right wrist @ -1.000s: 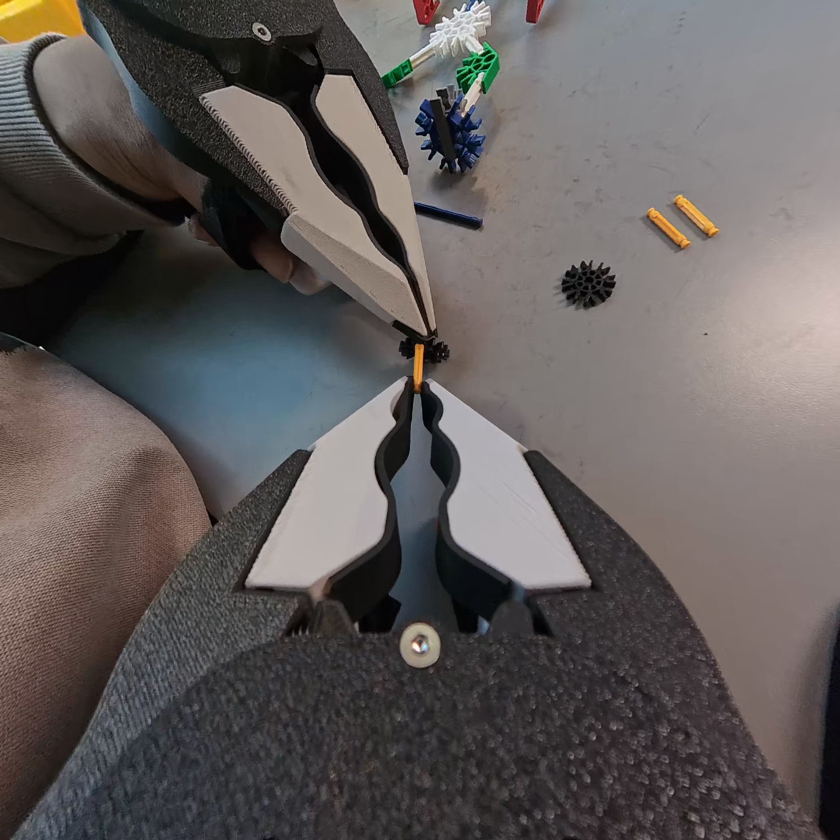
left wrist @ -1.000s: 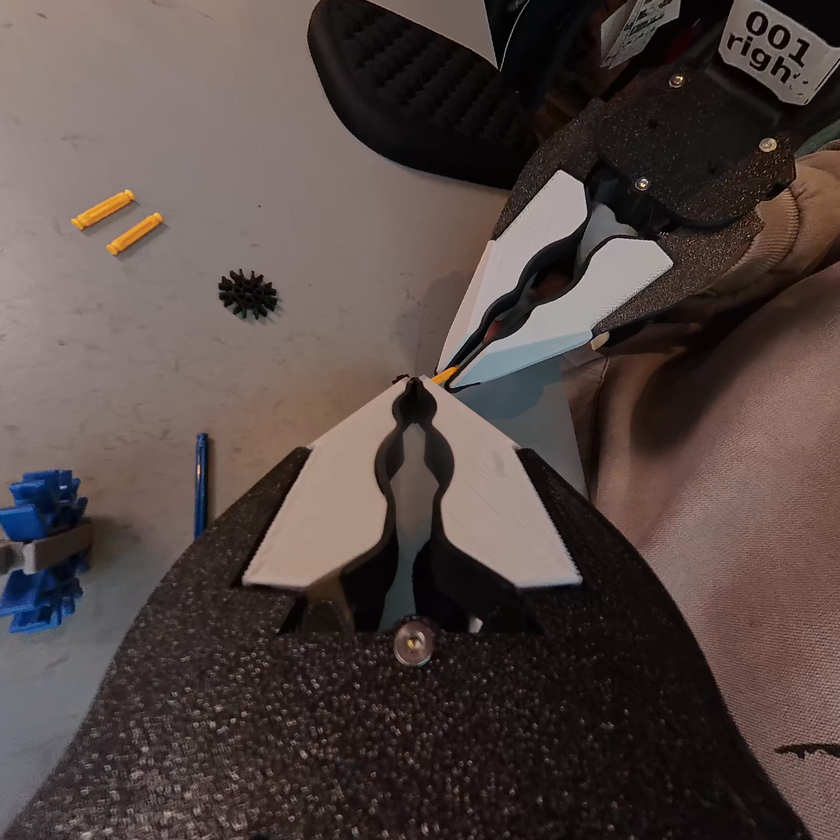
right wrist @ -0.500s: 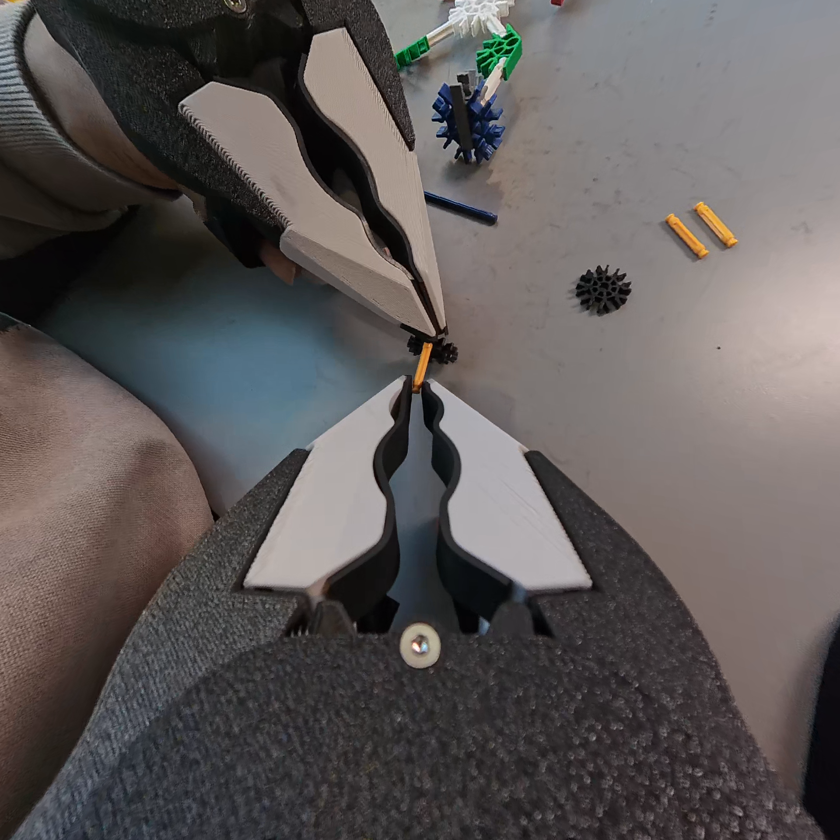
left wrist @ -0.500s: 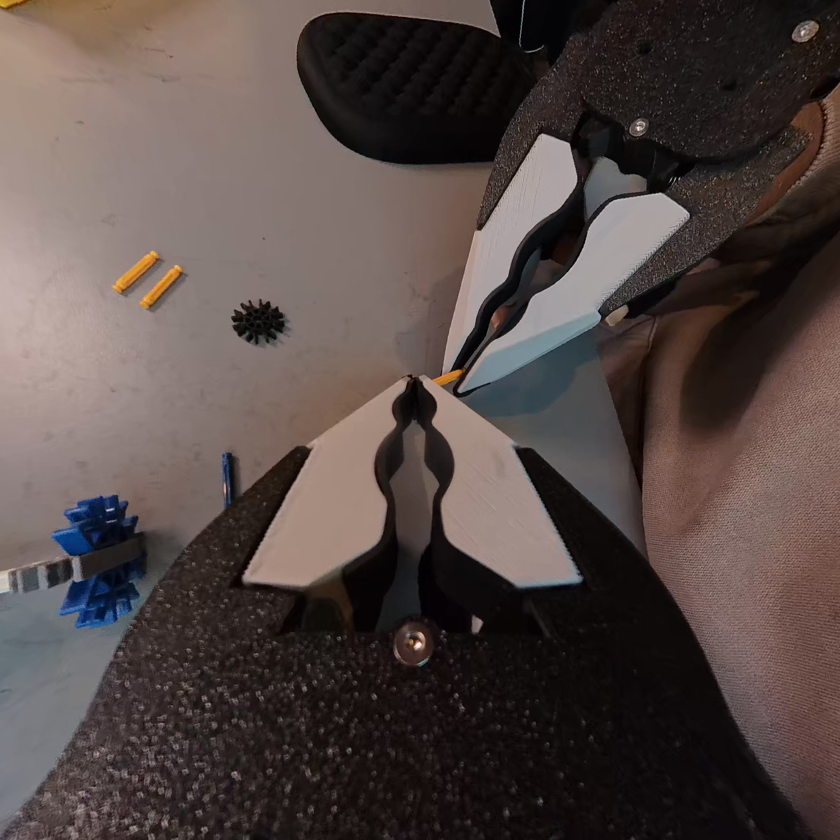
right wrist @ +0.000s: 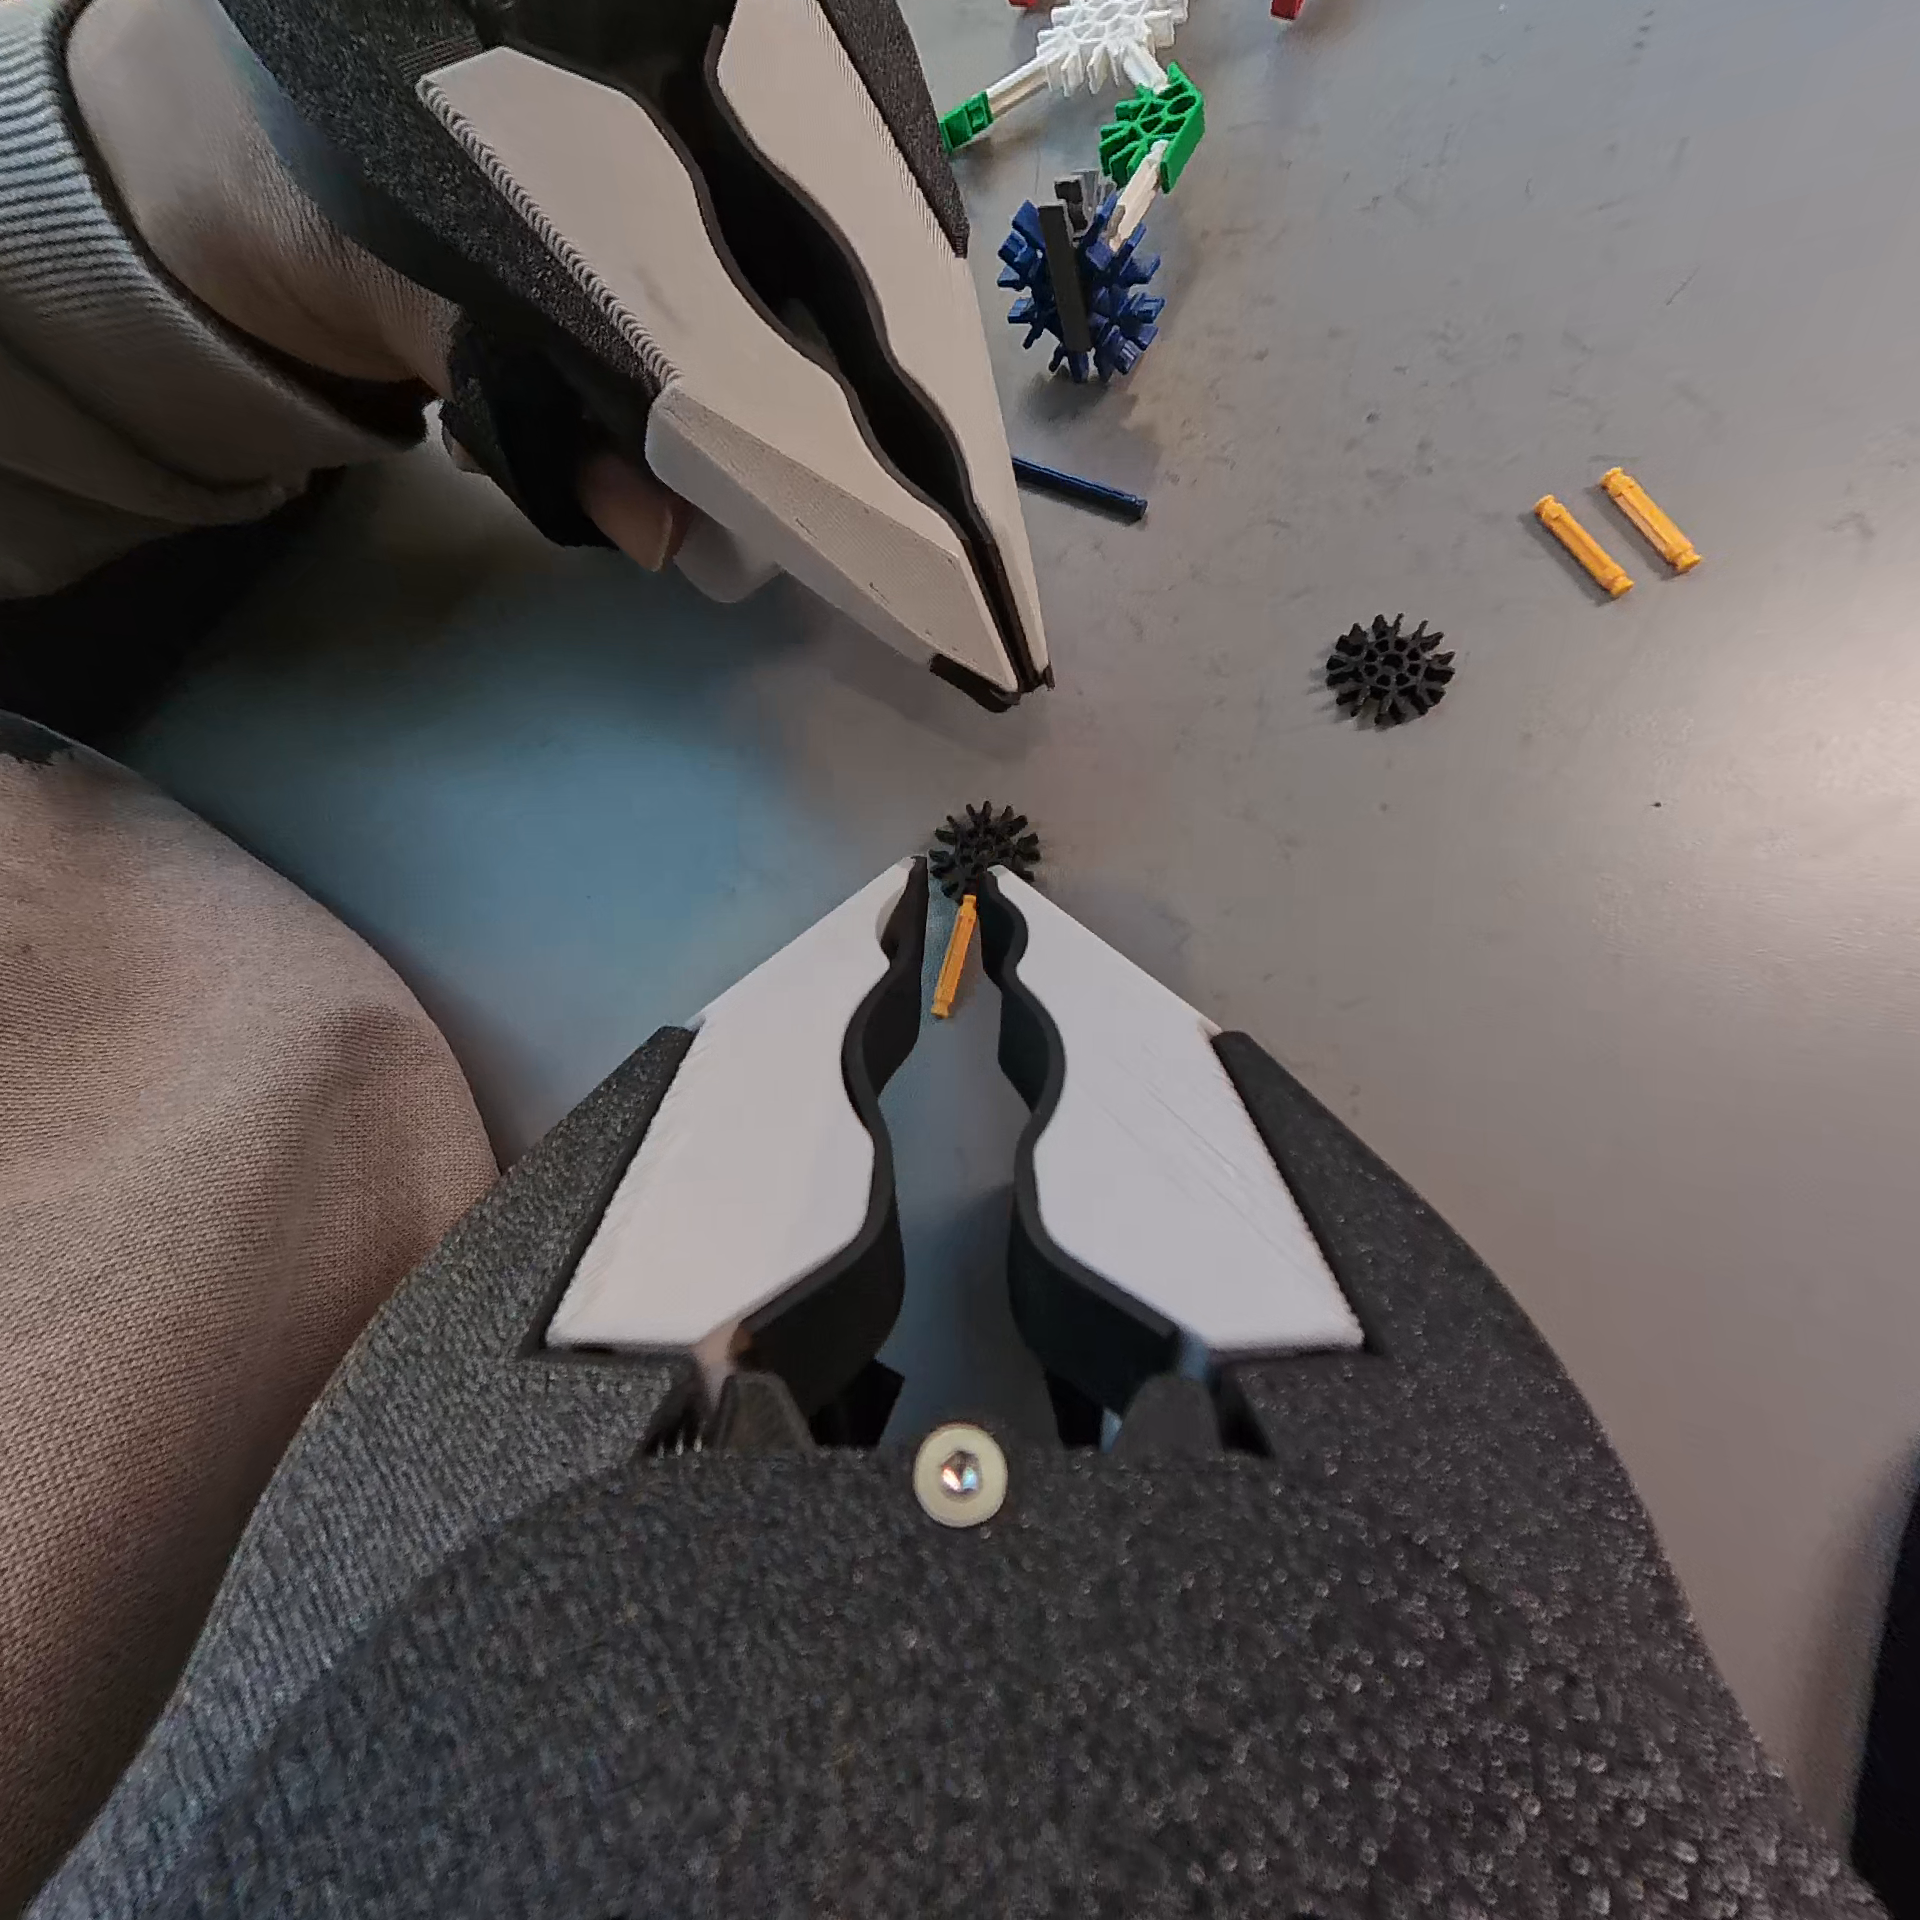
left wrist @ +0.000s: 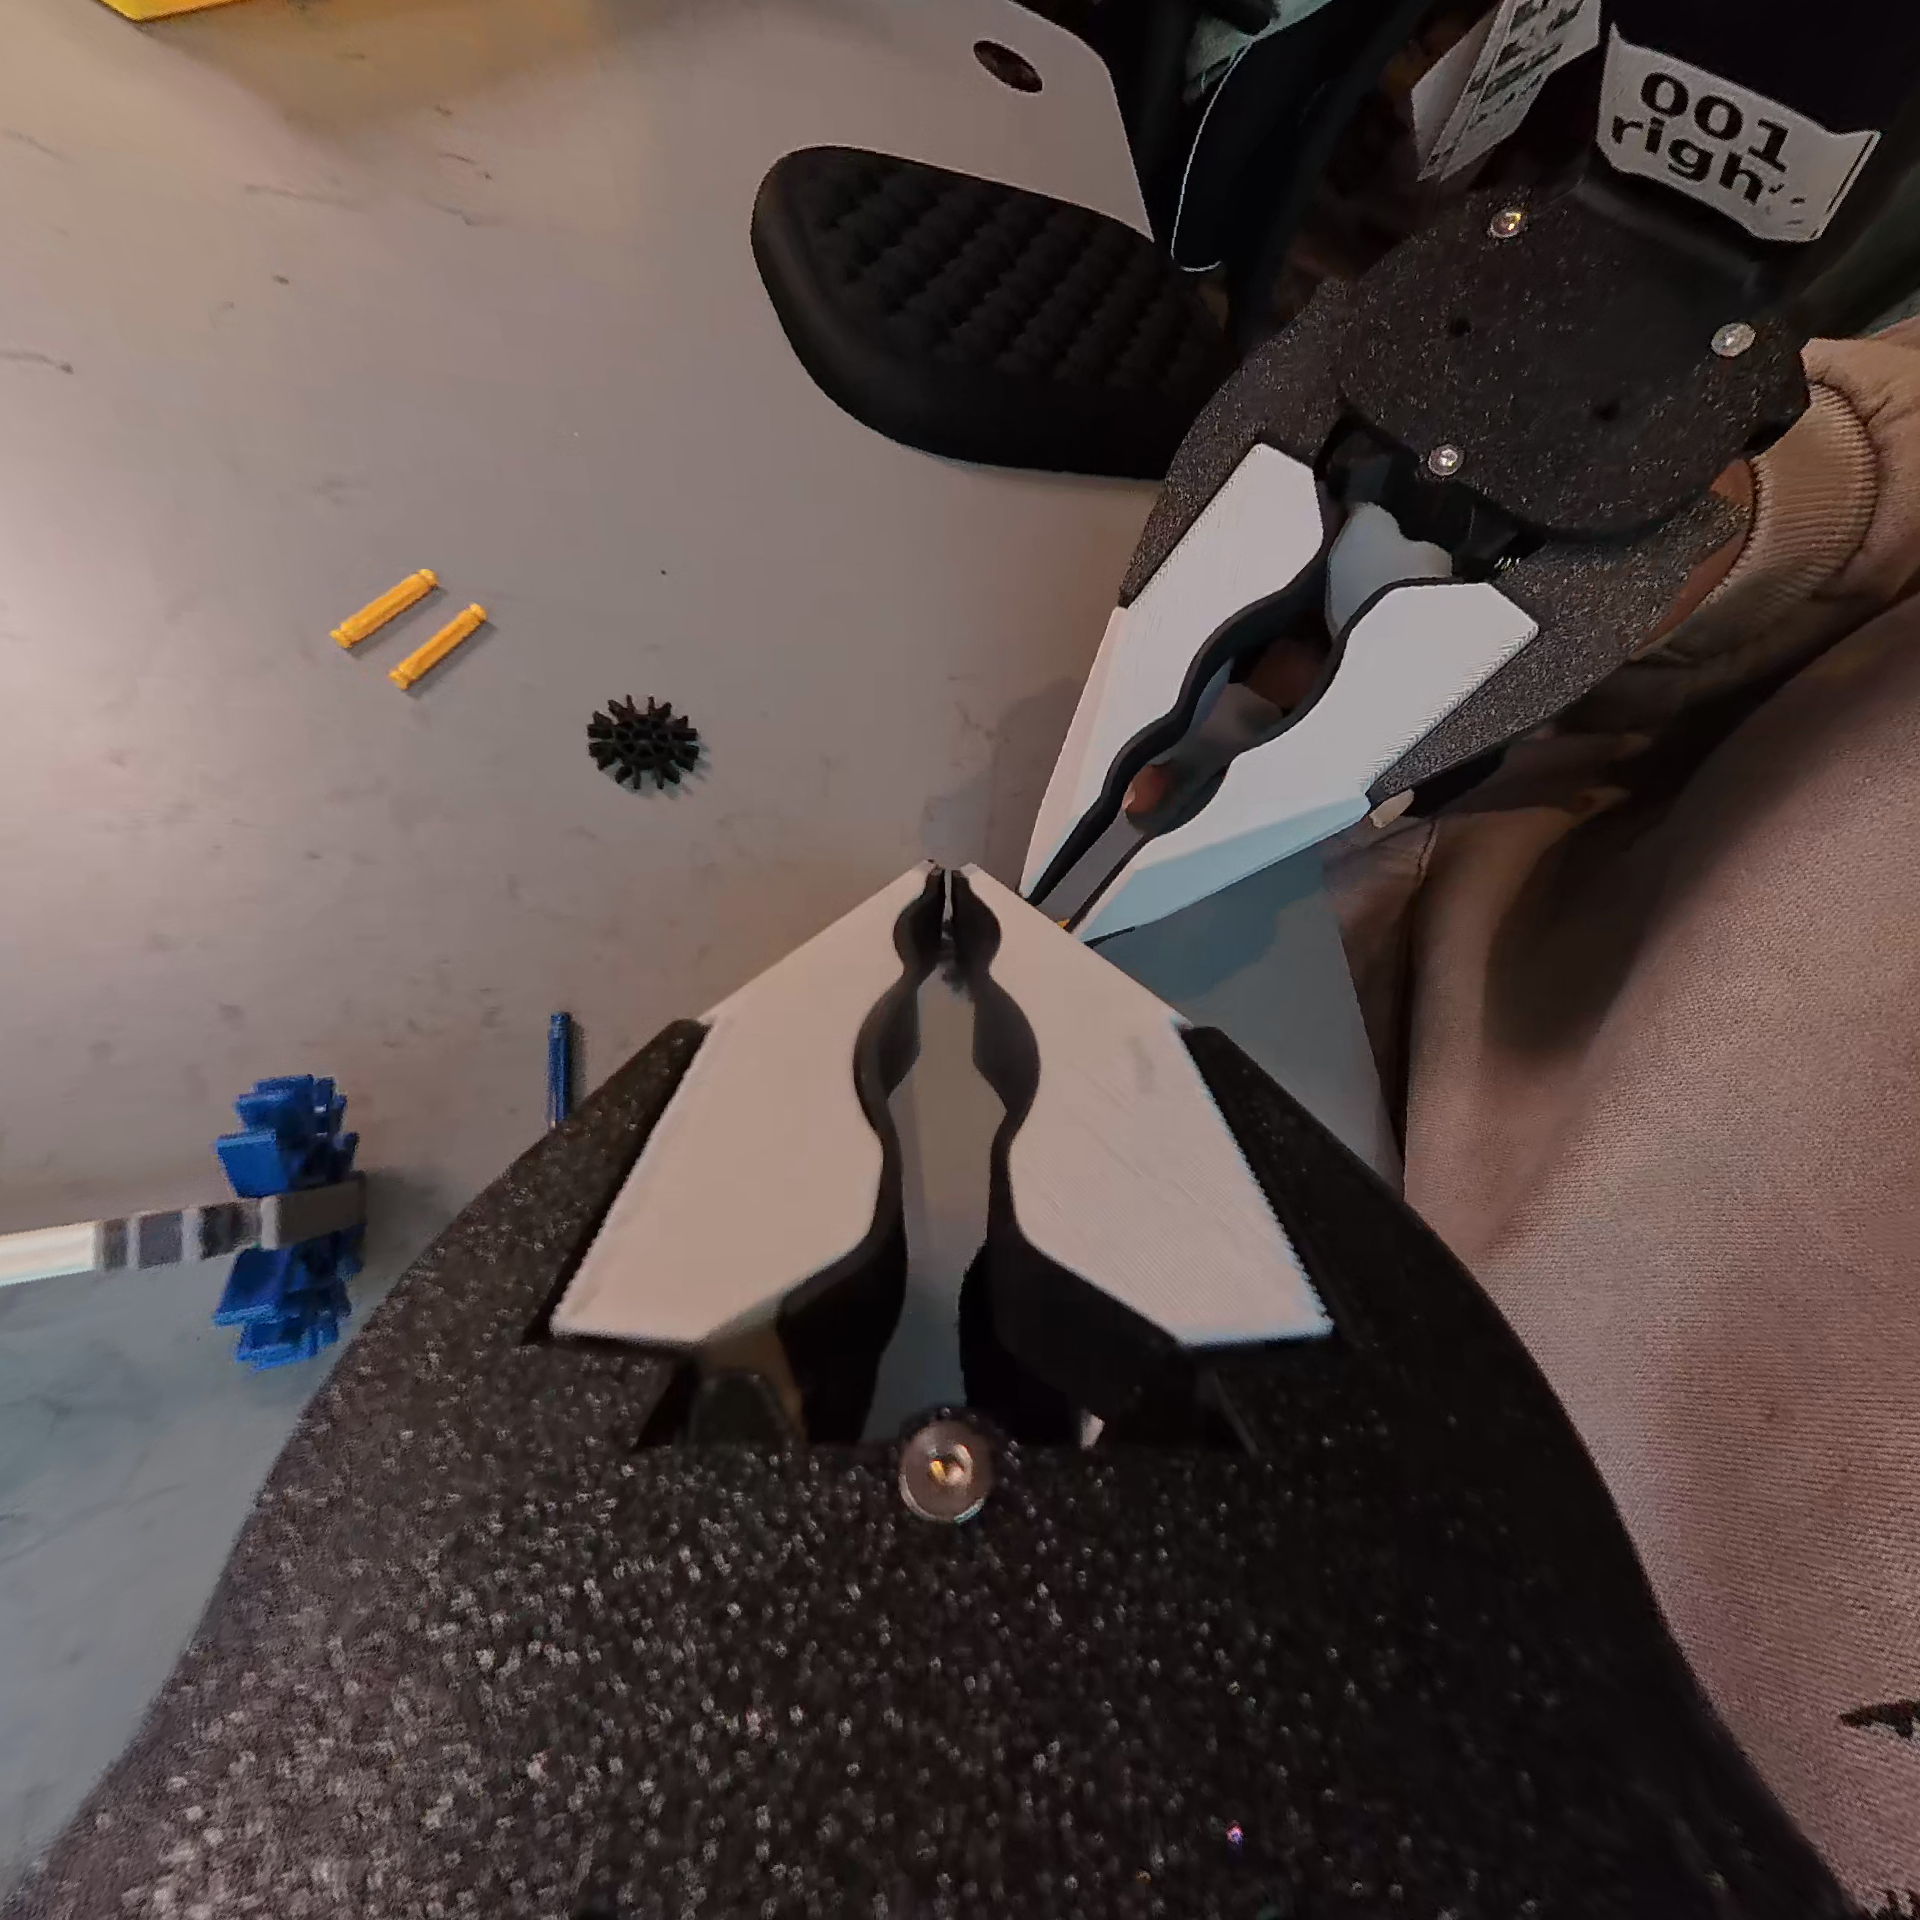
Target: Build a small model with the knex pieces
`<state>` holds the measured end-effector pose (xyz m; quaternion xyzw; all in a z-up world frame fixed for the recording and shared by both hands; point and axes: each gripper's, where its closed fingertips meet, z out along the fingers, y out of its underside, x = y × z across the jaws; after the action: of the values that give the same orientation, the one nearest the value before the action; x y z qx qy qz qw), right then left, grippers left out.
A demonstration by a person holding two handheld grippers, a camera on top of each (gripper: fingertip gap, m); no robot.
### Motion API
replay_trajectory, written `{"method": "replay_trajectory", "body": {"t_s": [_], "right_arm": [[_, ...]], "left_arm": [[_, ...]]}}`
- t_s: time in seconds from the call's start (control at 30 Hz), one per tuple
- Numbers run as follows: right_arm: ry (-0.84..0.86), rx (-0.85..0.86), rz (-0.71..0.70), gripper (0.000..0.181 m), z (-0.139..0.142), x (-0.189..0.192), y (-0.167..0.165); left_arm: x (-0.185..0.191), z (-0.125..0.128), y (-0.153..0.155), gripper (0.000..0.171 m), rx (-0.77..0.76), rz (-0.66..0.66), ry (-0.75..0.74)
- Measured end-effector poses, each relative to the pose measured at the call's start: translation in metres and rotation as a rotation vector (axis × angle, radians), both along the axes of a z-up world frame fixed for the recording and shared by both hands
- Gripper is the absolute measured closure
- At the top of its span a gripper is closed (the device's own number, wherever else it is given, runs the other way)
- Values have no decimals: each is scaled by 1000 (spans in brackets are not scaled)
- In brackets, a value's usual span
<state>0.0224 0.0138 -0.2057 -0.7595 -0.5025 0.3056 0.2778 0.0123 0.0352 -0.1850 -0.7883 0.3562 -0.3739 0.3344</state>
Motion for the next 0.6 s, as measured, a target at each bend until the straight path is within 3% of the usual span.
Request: {"method": "replay_trajectory", "body": {"t_s": [0.23,0.6], "right_arm": [[-21,3,25,169,0,3,-2],[-96,21,91,168,-5,14,-6]], "left_arm": [[-2,-7,-3,169,6,-25,48],[7,-22,-18,146,69,-133,177]]}}
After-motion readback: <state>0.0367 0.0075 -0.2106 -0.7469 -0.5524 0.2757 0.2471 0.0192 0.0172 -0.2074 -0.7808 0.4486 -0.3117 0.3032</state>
